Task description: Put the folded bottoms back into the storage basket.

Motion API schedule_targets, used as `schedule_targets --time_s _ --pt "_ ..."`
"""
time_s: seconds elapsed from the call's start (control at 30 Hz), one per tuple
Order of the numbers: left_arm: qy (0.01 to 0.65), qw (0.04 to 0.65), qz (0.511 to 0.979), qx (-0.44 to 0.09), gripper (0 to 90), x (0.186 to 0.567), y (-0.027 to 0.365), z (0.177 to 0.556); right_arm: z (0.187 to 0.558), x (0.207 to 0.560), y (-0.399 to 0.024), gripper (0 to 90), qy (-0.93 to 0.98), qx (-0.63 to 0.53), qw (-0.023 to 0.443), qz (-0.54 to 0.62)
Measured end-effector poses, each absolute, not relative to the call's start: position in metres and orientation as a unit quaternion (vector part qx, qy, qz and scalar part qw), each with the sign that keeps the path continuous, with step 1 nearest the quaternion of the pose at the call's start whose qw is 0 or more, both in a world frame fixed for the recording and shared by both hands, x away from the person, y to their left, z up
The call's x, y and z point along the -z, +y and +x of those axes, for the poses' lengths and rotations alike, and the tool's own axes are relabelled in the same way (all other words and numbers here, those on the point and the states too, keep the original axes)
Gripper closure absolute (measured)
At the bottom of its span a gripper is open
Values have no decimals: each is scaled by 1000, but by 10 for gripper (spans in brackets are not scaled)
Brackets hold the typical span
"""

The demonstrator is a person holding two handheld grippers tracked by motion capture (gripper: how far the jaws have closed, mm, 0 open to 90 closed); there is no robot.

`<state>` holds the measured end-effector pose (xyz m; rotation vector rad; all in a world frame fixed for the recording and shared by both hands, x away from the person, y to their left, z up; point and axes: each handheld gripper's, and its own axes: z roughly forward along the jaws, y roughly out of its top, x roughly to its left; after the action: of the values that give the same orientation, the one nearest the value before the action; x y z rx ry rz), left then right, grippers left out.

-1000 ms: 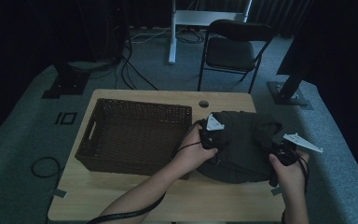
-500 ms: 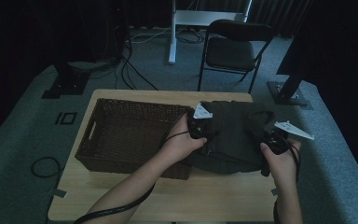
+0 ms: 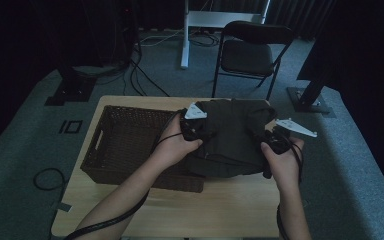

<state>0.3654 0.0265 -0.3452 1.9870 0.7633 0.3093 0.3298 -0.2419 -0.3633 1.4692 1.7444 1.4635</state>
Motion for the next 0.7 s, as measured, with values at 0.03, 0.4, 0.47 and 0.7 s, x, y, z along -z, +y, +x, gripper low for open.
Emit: schedule_targets --time_s 0.03,0.4,0.47,0.7 --pt "314 474 812 -128 665 345 30 366 331 363 -238 636 630 -528 214 528" --pt "337 468 805 -140 664 344 71 370 347 364 -198 636 639 -535 200 515" --pt "339 468 804 -141 665 344 73 370 348 364 -194 635 640 -535 200 514" --pt "348 471 797 -148 665 343 101 370 355 362 -169 635 644 -541 192 506"
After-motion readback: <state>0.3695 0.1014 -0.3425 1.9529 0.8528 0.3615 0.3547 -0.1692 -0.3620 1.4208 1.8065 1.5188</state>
